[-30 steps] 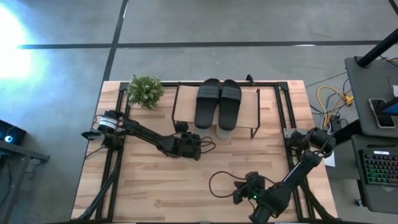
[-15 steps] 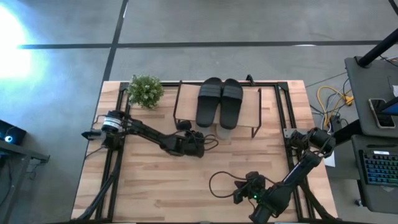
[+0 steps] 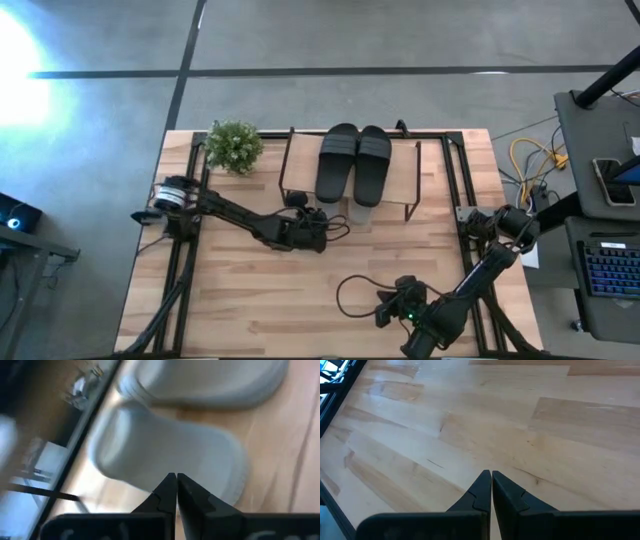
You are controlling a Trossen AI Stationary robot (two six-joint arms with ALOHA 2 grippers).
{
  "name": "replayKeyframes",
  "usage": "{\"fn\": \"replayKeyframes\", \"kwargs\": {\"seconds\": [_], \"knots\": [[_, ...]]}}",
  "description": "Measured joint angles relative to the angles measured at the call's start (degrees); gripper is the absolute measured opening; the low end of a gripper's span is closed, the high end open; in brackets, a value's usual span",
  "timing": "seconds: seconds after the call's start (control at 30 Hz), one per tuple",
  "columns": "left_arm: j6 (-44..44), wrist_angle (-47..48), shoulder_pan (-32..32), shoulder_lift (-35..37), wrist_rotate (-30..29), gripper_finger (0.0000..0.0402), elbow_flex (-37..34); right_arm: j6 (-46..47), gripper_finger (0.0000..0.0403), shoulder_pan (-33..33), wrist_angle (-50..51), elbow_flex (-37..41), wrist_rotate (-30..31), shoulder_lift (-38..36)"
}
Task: Pick and place slides into the shelf
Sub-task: Adjust the shelf
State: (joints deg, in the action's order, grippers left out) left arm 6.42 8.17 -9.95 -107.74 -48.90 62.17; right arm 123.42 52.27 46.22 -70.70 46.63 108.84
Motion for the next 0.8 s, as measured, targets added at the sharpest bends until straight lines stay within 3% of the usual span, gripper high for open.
{"fn": "replayKeyframes", "kwargs": {"seconds": [0.17,0.33,0.5,0.63,0.8], "knots": [[-1.7,0.3,-3.1,7.2,-2.0,0.0000,0.1,0.0,0.0009,0.0,0.3,0.0,0.8,0.0],[2.4,7.0,-8.9,15.9,-3.2,0.0000,0.1,5.5,0.0009,0.0,3.1,0.0,6.8,-0.1],[19.9,24.3,-14.0,26.3,-10.9,0.0000,0.1,5.9,0.0009,-2.6,6.8,0.0,9.5,-2.8],[39.4,37.6,-12.7,33.9,-8.3,0.0000,-1.4,5.7,0.0009,-5.9,14.3,0.0,11.0,-6.0],[42.8,39.0,-9.0,41.1,-7.5,0.0000,-6.9,4.7,0.0009,-9.8,22.6,0.0,10.8,-10.9]]}}
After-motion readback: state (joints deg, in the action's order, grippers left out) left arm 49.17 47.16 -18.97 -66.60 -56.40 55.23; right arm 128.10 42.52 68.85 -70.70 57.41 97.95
